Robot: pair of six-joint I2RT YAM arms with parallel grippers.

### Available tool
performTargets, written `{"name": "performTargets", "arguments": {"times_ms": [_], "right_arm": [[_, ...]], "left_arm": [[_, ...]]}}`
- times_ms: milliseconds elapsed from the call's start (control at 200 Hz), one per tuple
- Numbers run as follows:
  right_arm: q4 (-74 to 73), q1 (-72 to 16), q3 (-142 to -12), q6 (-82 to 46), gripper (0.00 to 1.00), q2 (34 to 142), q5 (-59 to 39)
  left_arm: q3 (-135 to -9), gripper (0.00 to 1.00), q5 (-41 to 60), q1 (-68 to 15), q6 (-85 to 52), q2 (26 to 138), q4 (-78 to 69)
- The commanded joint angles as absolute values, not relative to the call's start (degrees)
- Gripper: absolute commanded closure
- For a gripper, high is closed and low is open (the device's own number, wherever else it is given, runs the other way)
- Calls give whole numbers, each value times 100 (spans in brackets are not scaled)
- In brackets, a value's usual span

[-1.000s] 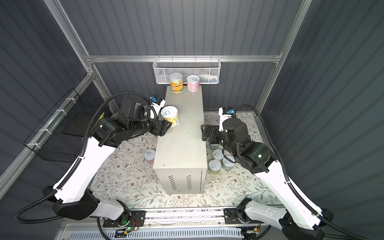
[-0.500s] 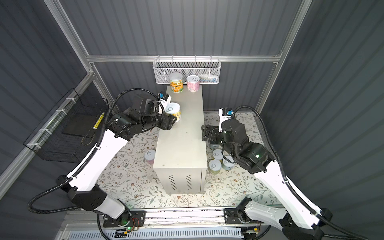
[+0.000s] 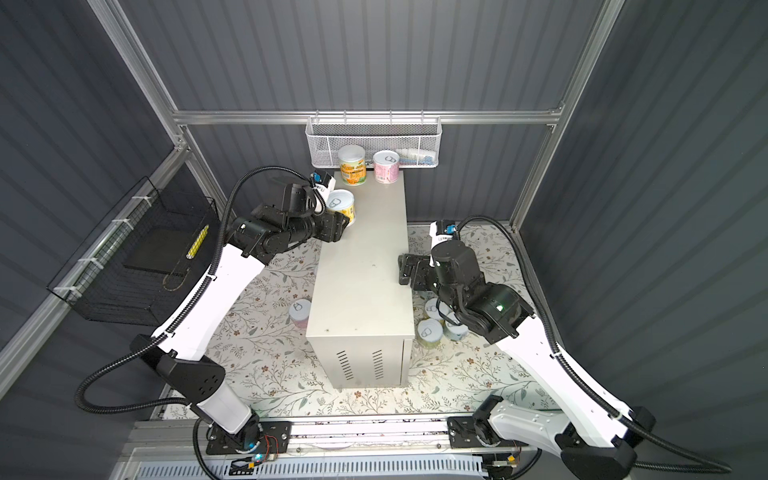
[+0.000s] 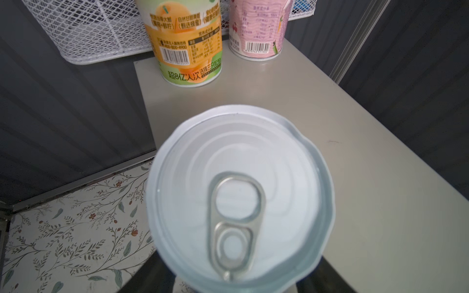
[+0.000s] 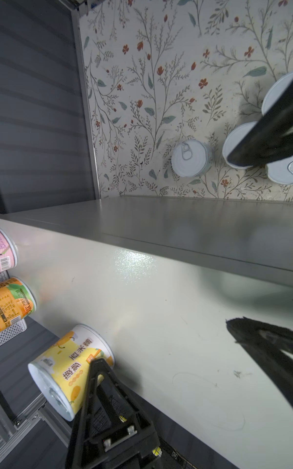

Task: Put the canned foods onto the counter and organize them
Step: 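Lower the yellow can beside the green-orange can and open the left gripper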

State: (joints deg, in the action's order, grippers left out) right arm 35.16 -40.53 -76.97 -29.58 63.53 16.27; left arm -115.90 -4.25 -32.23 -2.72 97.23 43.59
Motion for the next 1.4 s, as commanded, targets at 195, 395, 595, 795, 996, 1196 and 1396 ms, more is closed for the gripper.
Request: {"name": "performTargets", "arguments": {"times_ms": [195, 395, 595, 795, 996, 1196, 1396], "right_arm": [[3401, -4017, -7665, -3044, 6, 6379, 1639], [3408, -3968, -7716, -3006, 6, 6588, 1601], [3389, -3852, -7808, -2905, 6, 6696, 1485], [3357, -3745, -7787, -2880, 6, 6691, 1395], [3298, -3659, -7705, -2908, 6, 6643, 1331], [3294, -3639, -7678, -2943, 6, 6619, 1299], [3340, -3641, -7690, -2937, 6, 6524, 1406]], "left_arm": [[-12415, 35, -120, -2965, -214, 10376, 4098], [-12674, 36, 67, -2848, -298, 10723, 3882], [-13005, 37, 110, -2804, -355, 11071, 3858], [-13225, 37, 149, -2787, -381, 11304, 3876], [-13219, 37, 149, -2761, -405, 11373, 3851], [-13275, 37, 158, -2707, -475, 11435, 3842], [-13299, 36, 132, -2689, -510, 11418, 3849]]}}
